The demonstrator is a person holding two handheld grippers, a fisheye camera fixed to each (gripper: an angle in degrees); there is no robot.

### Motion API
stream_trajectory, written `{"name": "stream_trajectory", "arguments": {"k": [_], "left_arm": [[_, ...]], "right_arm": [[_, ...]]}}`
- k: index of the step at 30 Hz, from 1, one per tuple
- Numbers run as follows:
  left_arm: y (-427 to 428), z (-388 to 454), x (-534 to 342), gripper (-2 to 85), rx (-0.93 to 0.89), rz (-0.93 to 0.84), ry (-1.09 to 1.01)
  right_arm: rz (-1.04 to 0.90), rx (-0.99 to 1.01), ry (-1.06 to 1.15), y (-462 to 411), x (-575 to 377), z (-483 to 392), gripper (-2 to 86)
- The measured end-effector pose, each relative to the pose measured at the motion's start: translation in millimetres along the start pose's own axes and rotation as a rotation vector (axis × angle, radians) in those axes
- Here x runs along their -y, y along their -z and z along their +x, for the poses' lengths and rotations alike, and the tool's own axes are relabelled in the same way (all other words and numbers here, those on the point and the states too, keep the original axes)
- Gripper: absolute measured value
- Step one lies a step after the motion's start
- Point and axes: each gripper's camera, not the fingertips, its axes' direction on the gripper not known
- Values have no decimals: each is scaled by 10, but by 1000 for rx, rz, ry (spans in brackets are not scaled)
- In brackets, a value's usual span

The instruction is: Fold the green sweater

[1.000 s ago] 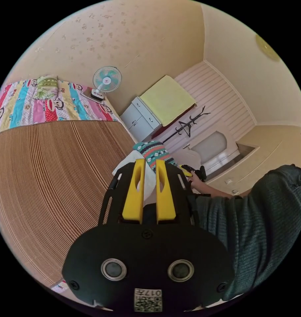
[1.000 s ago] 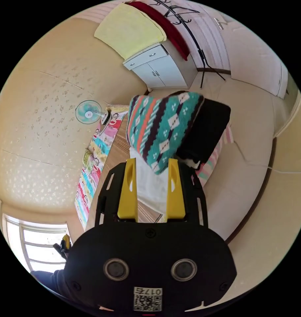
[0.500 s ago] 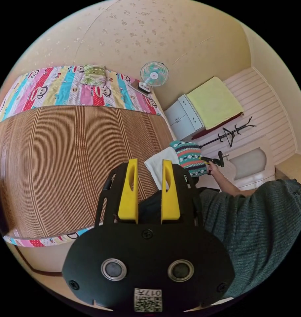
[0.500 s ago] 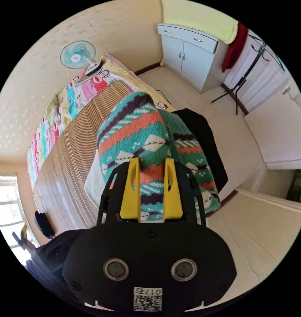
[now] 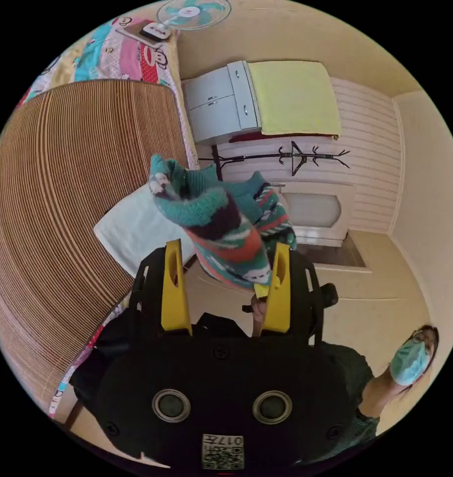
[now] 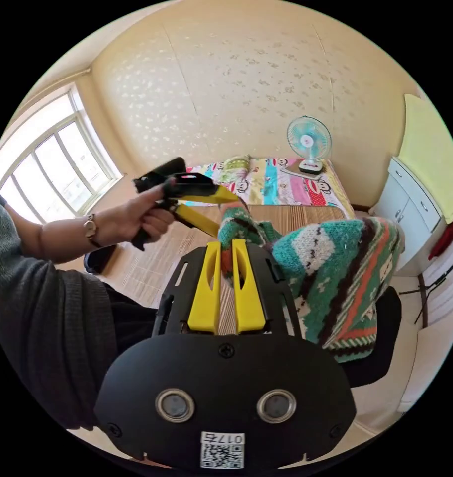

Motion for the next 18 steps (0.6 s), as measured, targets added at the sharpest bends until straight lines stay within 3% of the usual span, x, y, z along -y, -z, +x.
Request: {"name": "stream_trajectory", "arguments": {"k": [2, 4, 6, 7, 10, 12, 14, 18], "left_arm": [[18, -244, 0, 122, -250, 57, 56], [97, -186, -107, 98, -311, 65, -42], [348, 317, -414, 90, -275, 76, -425], [437, 438, -517, 89, -283, 85, -506], [908, 898, -1085, 86, -442, 126, -860], [1398, 1120, -1634, 84, -628, 212, -1128], [1684, 1254, -1994, 81, -660, 238, -1246], [2025, 1596, -2837, 82, -681, 162, -1514]], "right_arm": [[42, 95, -41, 37, -35, -90, 38], [96, 159, -25, 231, -66, -272, 36], [164, 222, 23, 484, -111, -457, 35], [220, 293, 56, 650, -152, -583, 35], [350, 600, 188, 1041, -215, -781, 37], [438, 695, 261, 1287, -255, -794, 47], [529, 656, 241, 1513, -306, -723, 75], [538, 313, 241, 1586, -255, -748, 169]]}}
